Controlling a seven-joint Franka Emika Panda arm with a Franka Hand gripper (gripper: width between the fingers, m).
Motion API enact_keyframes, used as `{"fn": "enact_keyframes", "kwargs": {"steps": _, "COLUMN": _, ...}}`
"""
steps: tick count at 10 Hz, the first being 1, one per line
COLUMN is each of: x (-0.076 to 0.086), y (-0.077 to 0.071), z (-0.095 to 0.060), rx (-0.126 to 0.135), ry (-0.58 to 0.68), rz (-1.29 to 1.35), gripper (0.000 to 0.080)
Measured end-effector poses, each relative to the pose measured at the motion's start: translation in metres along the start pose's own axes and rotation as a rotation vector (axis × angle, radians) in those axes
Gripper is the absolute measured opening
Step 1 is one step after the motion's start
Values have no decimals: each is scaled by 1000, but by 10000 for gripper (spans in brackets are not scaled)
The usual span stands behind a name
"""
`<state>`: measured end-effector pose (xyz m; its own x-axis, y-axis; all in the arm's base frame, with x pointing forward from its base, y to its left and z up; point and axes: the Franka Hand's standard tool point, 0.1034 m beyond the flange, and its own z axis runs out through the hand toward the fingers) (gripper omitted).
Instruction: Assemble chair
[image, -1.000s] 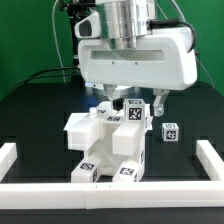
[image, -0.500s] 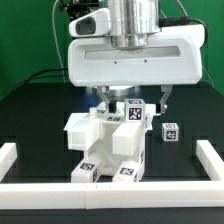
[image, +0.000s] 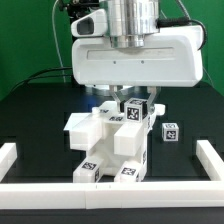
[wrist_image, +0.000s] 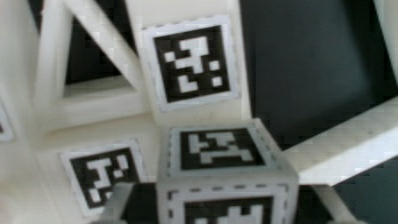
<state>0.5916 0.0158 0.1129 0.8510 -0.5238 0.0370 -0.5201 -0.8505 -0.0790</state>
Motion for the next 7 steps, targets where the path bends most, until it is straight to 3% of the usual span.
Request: {"fn": "enact_keyframes", "kwargs": {"steps": 7, "x": -1, "y": -3, "z": 0, "rx": 14, "ry": -9, "rz": 454, "gripper": 284}}
